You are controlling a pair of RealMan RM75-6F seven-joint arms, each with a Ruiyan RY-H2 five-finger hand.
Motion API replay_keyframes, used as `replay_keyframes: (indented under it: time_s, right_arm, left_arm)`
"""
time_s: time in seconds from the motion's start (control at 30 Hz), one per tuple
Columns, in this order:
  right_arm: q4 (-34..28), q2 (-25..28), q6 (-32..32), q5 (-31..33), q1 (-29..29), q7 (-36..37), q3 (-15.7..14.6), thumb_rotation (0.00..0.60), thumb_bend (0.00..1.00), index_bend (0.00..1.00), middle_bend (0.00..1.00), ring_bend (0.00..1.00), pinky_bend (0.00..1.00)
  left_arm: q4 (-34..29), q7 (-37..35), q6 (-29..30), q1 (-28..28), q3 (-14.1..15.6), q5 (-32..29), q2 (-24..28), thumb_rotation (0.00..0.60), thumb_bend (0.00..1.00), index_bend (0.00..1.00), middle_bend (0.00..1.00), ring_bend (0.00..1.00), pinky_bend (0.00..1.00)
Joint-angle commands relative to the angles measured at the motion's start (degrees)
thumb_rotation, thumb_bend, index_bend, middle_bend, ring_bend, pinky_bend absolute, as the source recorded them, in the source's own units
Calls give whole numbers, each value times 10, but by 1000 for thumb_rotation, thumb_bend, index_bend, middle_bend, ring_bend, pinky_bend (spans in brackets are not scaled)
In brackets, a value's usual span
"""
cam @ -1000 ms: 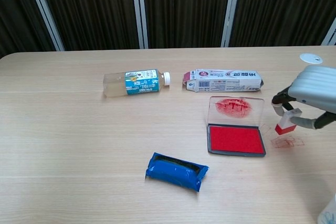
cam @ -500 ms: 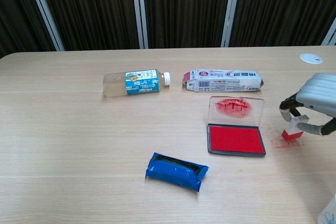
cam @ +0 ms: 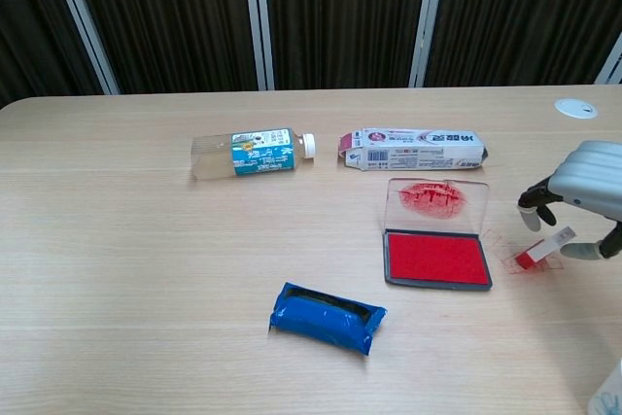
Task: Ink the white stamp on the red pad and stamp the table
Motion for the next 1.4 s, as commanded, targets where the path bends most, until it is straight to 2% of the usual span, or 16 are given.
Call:
replay_keyframes:
  time_s: [0.03, 0.37, 0.53, 0.7, 0.9, 0.93, 1.0, 1.03, 1.07, 1.1, 1.13, 1.17, 1.23, 1.4]
  right_arm:
    - [0, 0, 4, 0, -1, 0, 2, 600, 225, 437, 493, 774, 1000]
    - [1, -3, 9, 8, 0, -4, 15, 600, 226, 429, 486, 774, 1000]
    - [-20, 13, 32, 7, -2, -6, 23, 600, 226, 429, 487, 774, 1000]
    - [-92, 67, 89, 2, -13, -21, 33, 600, 226, 425, 484, 774, 1000]
    - [-213, 142, 172, 24, -64, -42, 52, 600, 214, 391, 463, 772, 980]
    - [-225, 148, 177, 29, -70, -44, 54, 600, 179, 359, 440, 757, 929]
    - [-273, 172, 203, 60, -105, -45, 62, 600, 76, 278, 369, 648, 783]
    - [-290, 179, 208, 70, -116, -48, 63, 600, 25, 217, 304, 476, 651]
    - [-309, 187, 215, 86, -132, -51, 65, 600, 1, 152, 225, 268, 478]
    - [-327, 193, 218, 100, -146, -51, 66, 600, 0, 109, 168, 148, 357]
    - [-341, 196, 219, 109, -154, -45, 67, 600, 0, 52, 85, 28, 185]
    - [-353, 199, 219, 116, -162, -36, 67, 600, 0, 18, 30, 0, 73]
    - [-371, 207, 216, 133, -176, -22, 68, 600, 0, 0, 0, 0, 6]
    - [-386, 218, 202, 153, -195, -12, 71, 600, 0, 0, 0, 0, 0]
  left_arm:
    - [0, 0, 0, 0, 0, 0, 0, 600, 0, 0, 0, 0, 0]
    - [-2, -1, 2, 1, 1, 3, 1, 600, 0, 0, 0, 0, 0]
    - [-4, -4, 2, 1, 1, 4, 3, 600, 0, 0, 0, 0, 0]
    - [-11, -16, 6, 4, 4, 15, 11, 600, 0, 0, 0, 0, 0]
    - [-14, -38, 21, 11, 7, 38, 22, 600, 0, 0, 0, 0, 0]
    - [-13, -40, 23, 12, 7, 40, 22, 600, 0, 0, 0, 0, 0]
    - [-5, -43, 37, 14, 5, 53, 20, 600, 0, 0, 0, 0, 0]
    - [0, -44, 44, 15, 3, 61, 17, 600, 0, 0, 0, 0, 0]
    - [9, -47, 56, 15, 1, 76, 12, 600, 0, 0, 0, 0, 0]
    - [14, -53, 65, 17, 0, 86, 8, 600, 0, 0, 0, 0, 0]
    - [15, -58, 68, 19, 1, 91, 7, 600, 0, 0, 0, 0, 0]
    - [16, -64, 70, 20, 2, 95, 8, 600, 0, 0, 0, 0, 0]
    - [17, -72, 75, 23, 4, 102, 11, 600, 0, 0, 0, 0, 0]
    - [19, -92, 81, 29, 5, 108, 19, 600, 0, 0, 0, 0, 0]
